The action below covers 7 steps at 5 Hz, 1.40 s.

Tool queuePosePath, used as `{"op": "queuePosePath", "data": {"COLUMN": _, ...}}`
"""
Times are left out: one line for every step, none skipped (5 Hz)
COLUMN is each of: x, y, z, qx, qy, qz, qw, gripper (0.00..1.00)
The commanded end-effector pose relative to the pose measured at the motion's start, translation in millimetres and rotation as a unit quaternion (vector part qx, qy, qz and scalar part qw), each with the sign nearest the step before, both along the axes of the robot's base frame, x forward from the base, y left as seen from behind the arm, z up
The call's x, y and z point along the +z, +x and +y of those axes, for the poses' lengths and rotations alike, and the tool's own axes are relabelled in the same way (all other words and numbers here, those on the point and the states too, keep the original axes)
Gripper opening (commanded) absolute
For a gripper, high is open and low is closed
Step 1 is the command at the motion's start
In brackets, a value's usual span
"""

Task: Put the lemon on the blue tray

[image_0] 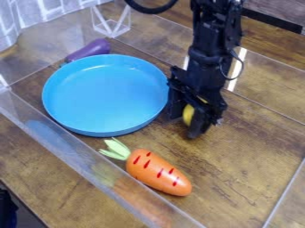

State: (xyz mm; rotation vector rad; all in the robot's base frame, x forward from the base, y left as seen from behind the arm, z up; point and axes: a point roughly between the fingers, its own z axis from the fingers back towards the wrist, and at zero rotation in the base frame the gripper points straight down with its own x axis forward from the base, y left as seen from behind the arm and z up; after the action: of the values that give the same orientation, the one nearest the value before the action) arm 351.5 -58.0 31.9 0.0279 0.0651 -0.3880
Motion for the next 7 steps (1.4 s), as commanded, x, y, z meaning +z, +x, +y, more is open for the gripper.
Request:
{"op": "queuePosePath", "data": {"x": 21.0, "y": 2.0, "z": 4.8, "qx": 0.022, "qy": -0.006, "qz": -0.02, "qw": 0.9995, "gripper": 0.0}}
{"op": "queuePosePath", "data": {"x": 25.6, "y": -0.9, "z": 5.3, "qx": 0.038, "qy": -0.009, "qz": -0.018, "qw": 0.9991, "gripper": 0.0}}
{"op": "queuePosePath", "data": {"x": 32.1, "y": -0.3, "z": 3.3, "qx": 0.077, "qy": -0.011, "qz": -0.016, "qw": 0.9968, "gripper": 1.0}}
{"op": "queuePosePath", "data": {"x": 39.5, "y": 0.6, "z": 1.8, "qx": 0.117, "qy": -0.011, "qz": -0.015, "qw": 0.993, "gripper": 0.0}}
{"op": "queuePosePath", "data": {"x": 38.0, "y": 1.7, "z": 4.2, "qx": 0.099, "qy": -0.013, "qz": -0.012, "qw": 0.9949, "gripper": 0.0}}
{"op": "queuePosePath", "data": {"x": 36.8, "y": 2.7, "z": 7.2, "qx": 0.082, "qy": -0.015, "qz": -0.008, "qw": 0.9965, "gripper": 0.0}}
{"op": "queuePosePath", "data": {"x": 35.5, "y": 4.0, "z": 10.5, "qx": 0.067, "qy": -0.018, "qz": -0.005, "qw": 0.9976, "gripper": 1.0}}
